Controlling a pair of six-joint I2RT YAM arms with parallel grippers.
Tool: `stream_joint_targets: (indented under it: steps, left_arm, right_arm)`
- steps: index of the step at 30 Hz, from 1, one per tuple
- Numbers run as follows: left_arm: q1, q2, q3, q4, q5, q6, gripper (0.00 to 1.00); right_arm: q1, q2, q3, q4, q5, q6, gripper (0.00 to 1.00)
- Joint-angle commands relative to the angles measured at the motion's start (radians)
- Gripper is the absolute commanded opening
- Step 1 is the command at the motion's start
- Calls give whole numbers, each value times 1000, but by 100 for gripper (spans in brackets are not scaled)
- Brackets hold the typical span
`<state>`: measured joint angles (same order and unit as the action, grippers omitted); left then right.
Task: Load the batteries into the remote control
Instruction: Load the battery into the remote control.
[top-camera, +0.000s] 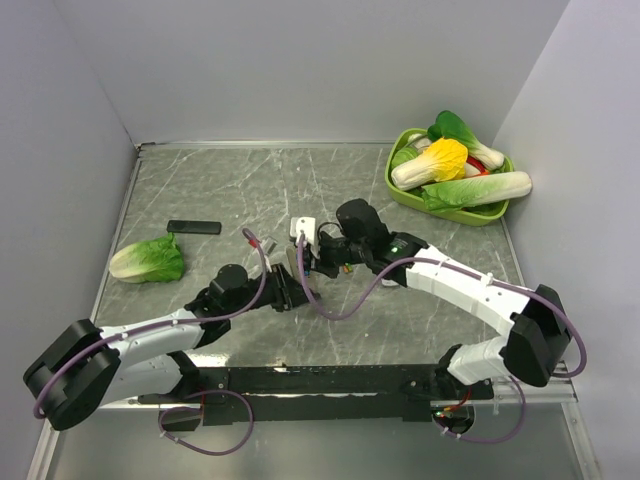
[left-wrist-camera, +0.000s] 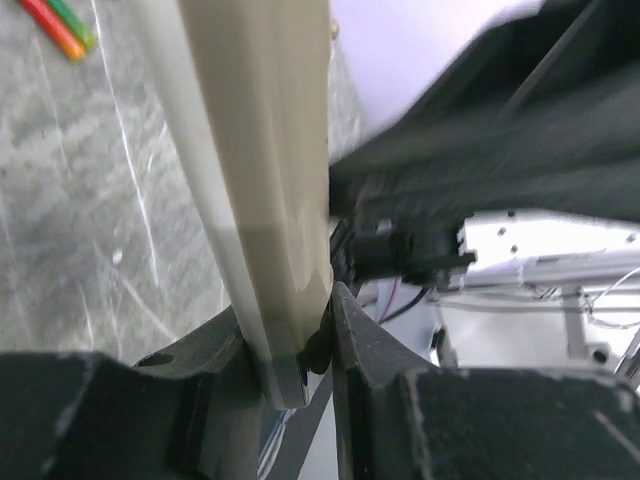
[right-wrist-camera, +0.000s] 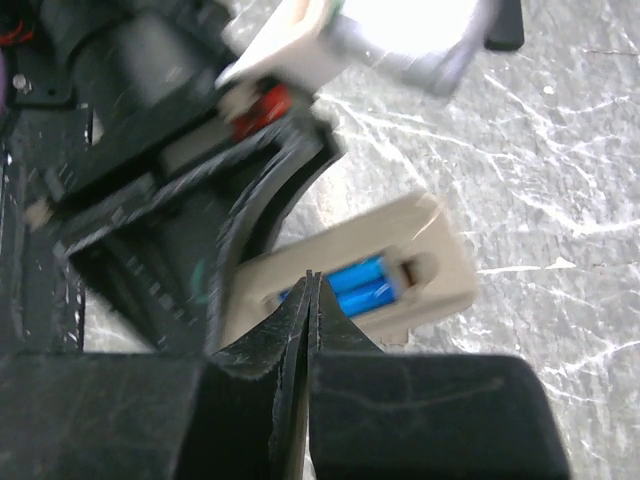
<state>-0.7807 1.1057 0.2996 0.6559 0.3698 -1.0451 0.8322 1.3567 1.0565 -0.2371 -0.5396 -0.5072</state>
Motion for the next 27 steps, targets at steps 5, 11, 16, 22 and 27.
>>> stream_joint_targets:
  steps: [5,11,16,22,27]
  left_arm:
    - [-89,-70,116,28,159,155,2]
    - [-83,-133,92,-93,11,212,2]
    - [-17,-170,32,-136,-74,209,1]
    - [78,-236,-39,-171,-95,212,2]
    - [113,-352,-53,-338,-241,240,2]
  right_arm:
    - [1,94,138,5,13,90,0]
    - [1,6,109,22,56,139,0]
    - [-25,-116,50,67,133,235,25]
    - [-109,-218,-15,73,237,377,82]
    - [-162,-165,-36,-2,225,391,88]
